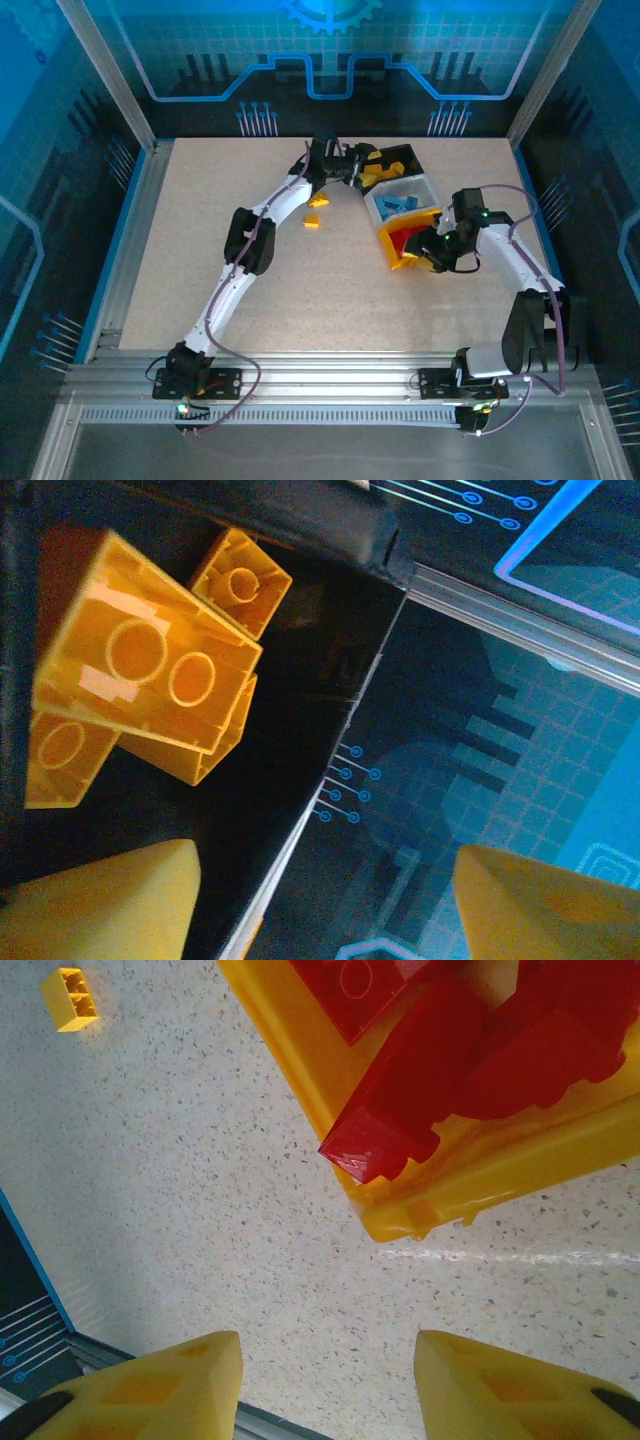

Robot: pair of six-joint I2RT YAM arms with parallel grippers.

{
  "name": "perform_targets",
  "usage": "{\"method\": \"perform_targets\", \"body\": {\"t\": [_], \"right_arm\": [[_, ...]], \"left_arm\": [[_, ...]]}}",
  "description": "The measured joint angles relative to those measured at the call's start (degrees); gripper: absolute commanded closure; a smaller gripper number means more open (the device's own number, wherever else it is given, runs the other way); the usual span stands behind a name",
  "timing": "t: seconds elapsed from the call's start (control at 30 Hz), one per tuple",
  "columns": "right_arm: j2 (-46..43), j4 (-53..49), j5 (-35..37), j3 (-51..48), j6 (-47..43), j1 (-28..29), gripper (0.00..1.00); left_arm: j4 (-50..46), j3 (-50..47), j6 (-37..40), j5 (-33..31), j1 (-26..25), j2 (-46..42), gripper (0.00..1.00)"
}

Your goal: Sort the legos into containers by color

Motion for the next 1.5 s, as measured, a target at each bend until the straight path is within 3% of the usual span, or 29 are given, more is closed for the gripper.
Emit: {"method": "perform_targets", "body": {"t": [0.33,0.47,0.6,0.8,1.03,1.23,1.5], "right_arm": [[-0.3,0.3,-0.5,0.0,0.3,0.0,0.5],[-0.3,0.6,-0.4,0.0,1.1,0.7,0.5],[-0.2,1.0,0.2,0.4,2.4,4.0,0.5],[0.5,2.7,0.5,2.0,3.9,8.7,0.49],[7.8,2.2,2.2,10.0,4.2,16.7,0.49],[7.9,1.3,3.4,11.2,3.7,17.4,0.49],[5.0,-0.9,5.0,9.9,2.6,17.4,0.49]], "left_arm": [[0.8,-5.6,2.5,1.7,0.2,-3.1,0.24],[-4.6,-12.3,8.7,3.2,0.3,-8.9,0.22],[-16.5,-17.5,20.3,3.4,0.4,-16.7,0.21],[-40.3,-17.6,40.3,-5.7,1.6,-26.6,0.23],[-62.5,-14.5,59.9,-24.2,1.7,-26.6,0.23],[-67.9,-15.0,67.8,-32.9,0.9,-25.4,0.25],[-69.2,-14.6,71.2,-37.0,0.9,-20.2,0.27]]}}
